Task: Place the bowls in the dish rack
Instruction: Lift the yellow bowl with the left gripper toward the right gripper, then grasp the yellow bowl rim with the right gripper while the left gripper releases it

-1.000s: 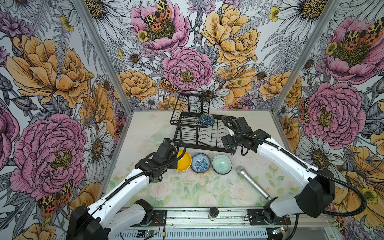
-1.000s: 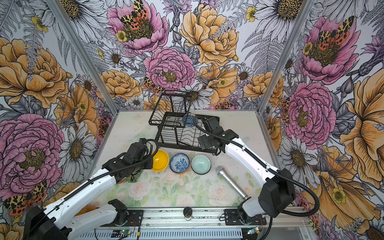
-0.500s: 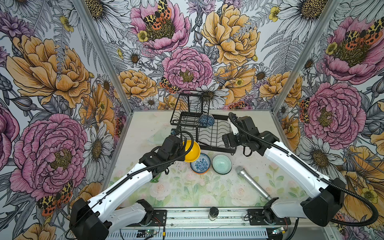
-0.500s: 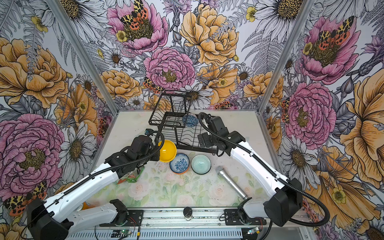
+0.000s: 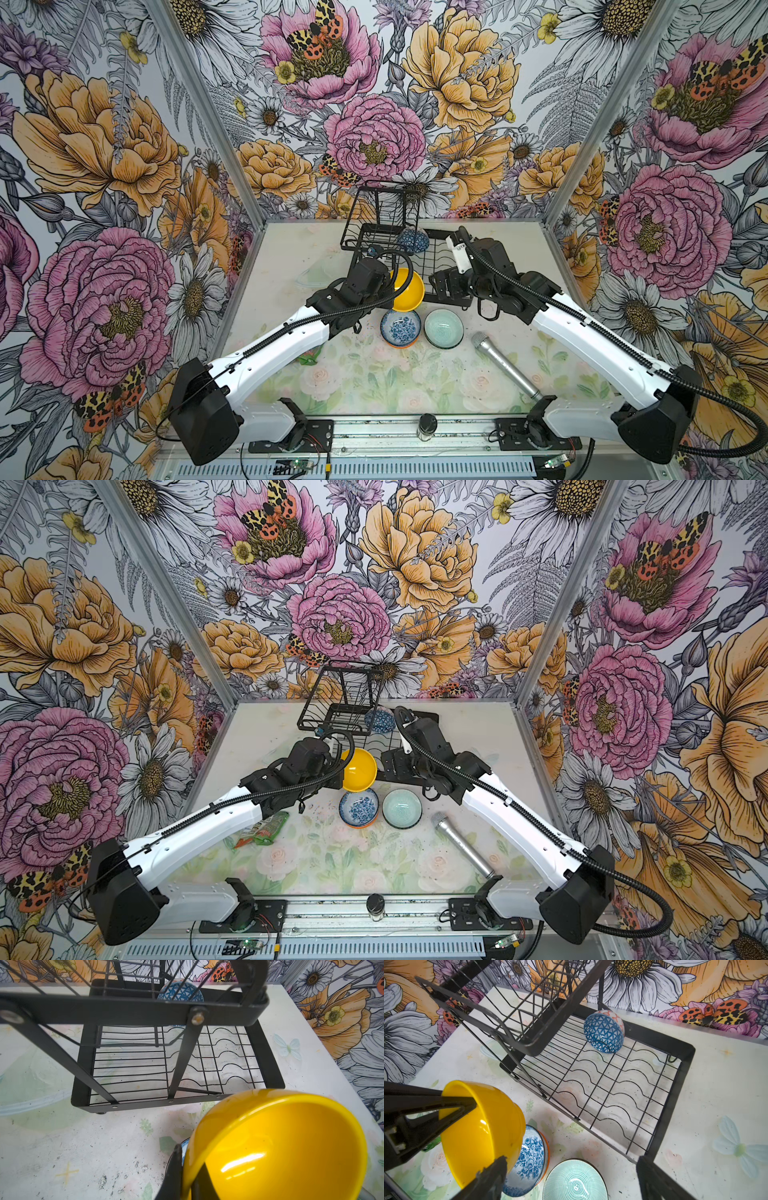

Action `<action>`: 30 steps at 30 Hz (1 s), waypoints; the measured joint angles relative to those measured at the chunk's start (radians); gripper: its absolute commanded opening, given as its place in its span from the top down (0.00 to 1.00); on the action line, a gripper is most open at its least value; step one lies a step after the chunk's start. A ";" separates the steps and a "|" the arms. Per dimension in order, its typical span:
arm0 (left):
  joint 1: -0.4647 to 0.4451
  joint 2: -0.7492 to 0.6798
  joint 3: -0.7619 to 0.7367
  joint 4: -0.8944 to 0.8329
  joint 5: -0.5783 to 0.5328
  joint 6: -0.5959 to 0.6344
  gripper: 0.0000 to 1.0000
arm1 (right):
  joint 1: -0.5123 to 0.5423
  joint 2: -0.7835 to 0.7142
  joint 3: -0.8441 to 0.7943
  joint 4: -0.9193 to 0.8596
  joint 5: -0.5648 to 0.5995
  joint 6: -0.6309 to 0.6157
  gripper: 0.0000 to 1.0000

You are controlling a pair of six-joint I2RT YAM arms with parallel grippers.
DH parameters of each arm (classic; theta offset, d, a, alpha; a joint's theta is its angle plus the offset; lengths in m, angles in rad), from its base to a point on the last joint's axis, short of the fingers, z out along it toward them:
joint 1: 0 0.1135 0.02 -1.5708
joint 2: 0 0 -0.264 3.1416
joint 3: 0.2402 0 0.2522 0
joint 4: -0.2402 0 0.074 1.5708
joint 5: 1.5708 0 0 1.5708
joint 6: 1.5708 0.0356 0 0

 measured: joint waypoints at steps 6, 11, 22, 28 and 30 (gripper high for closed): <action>-0.006 0.039 0.029 0.017 0.001 0.003 1.00 | 0.014 0.004 -0.010 0.030 -0.011 0.029 0.05; -0.008 0.063 0.055 0.027 0.002 0.019 1.00 | 0.018 0.031 -0.021 0.063 -0.014 0.051 0.07; -0.031 0.117 0.089 0.054 0.034 0.037 1.00 | 0.018 0.120 -0.021 0.085 -0.007 0.107 0.41; -0.032 0.117 0.096 0.071 0.036 0.045 1.00 | 0.018 0.134 -0.021 0.098 -0.011 0.123 0.76; -0.032 0.117 0.096 0.071 0.039 0.048 1.00 | 0.027 0.134 -0.021 0.106 0.001 0.130 0.86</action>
